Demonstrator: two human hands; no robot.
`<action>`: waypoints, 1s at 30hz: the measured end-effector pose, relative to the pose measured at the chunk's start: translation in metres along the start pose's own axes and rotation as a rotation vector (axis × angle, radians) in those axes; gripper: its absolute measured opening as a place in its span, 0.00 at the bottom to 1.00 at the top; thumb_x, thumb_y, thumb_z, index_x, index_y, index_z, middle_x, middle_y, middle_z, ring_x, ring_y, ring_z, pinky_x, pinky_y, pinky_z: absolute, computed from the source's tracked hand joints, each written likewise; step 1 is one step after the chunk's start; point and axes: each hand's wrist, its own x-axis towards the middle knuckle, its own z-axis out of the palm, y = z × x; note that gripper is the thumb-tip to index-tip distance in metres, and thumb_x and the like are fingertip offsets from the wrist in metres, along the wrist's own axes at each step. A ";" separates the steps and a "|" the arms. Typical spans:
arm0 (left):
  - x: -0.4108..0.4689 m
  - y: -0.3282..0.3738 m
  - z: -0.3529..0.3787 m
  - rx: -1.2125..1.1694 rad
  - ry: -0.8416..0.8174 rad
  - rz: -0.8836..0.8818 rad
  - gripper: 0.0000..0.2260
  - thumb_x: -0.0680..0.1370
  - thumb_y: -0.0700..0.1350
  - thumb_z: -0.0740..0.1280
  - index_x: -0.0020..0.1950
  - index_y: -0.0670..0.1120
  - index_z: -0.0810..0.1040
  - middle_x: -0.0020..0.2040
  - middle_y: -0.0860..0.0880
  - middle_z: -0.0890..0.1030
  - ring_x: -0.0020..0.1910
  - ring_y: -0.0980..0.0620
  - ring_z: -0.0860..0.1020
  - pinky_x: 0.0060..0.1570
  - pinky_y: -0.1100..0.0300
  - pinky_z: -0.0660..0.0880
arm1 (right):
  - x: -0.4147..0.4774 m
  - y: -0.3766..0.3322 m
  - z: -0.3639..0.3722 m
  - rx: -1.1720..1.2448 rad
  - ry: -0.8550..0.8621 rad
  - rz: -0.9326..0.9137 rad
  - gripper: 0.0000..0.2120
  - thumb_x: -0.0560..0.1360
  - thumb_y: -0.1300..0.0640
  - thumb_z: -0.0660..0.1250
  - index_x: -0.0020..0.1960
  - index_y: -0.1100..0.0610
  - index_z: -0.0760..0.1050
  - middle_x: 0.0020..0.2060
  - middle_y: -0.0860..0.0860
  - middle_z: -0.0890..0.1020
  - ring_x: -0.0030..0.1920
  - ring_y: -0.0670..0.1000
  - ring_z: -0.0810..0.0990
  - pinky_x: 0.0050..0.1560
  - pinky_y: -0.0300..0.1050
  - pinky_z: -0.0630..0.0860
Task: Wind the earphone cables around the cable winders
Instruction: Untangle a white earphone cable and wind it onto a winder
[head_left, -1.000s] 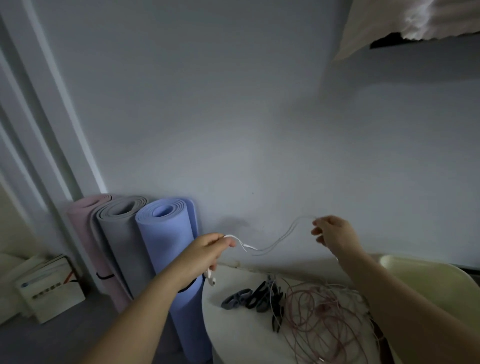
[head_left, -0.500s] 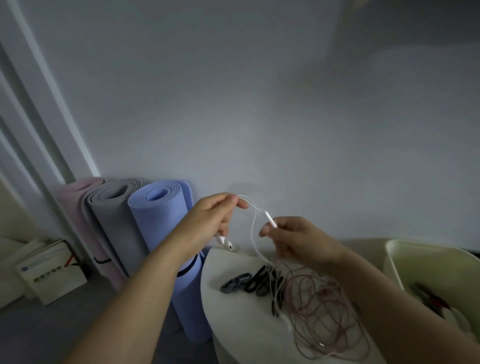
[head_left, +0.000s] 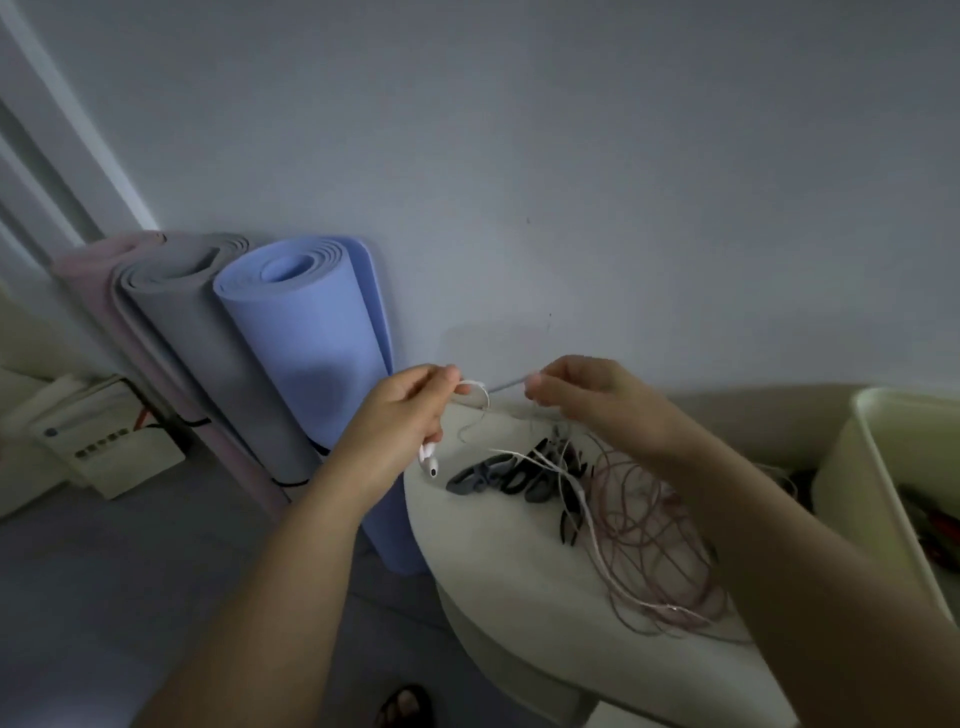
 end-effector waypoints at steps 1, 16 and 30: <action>0.003 0.004 0.003 -0.043 -0.012 0.028 0.13 0.78 0.54 0.65 0.37 0.56 0.84 0.25 0.56 0.61 0.25 0.58 0.61 0.33 0.60 0.66 | 0.001 0.007 0.006 0.066 -0.062 0.014 0.18 0.73 0.44 0.68 0.55 0.57 0.76 0.49 0.48 0.82 0.48 0.44 0.79 0.52 0.40 0.73; 0.039 0.024 0.009 -0.413 0.319 0.009 0.11 0.82 0.46 0.60 0.43 0.45 0.77 0.23 0.55 0.60 0.20 0.58 0.60 0.23 0.65 0.63 | 0.008 0.020 -0.031 0.595 -0.088 0.127 0.06 0.70 0.55 0.68 0.41 0.57 0.80 0.23 0.47 0.66 0.24 0.44 0.62 0.27 0.35 0.64; 0.060 -0.065 0.083 0.869 -0.436 -0.003 0.22 0.79 0.35 0.57 0.72 0.49 0.70 0.69 0.44 0.69 0.67 0.45 0.70 0.66 0.52 0.68 | 0.001 0.001 -0.030 -0.348 0.106 -0.030 0.09 0.77 0.51 0.65 0.46 0.55 0.82 0.32 0.49 0.80 0.22 0.37 0.69 0.24 0.27 0.64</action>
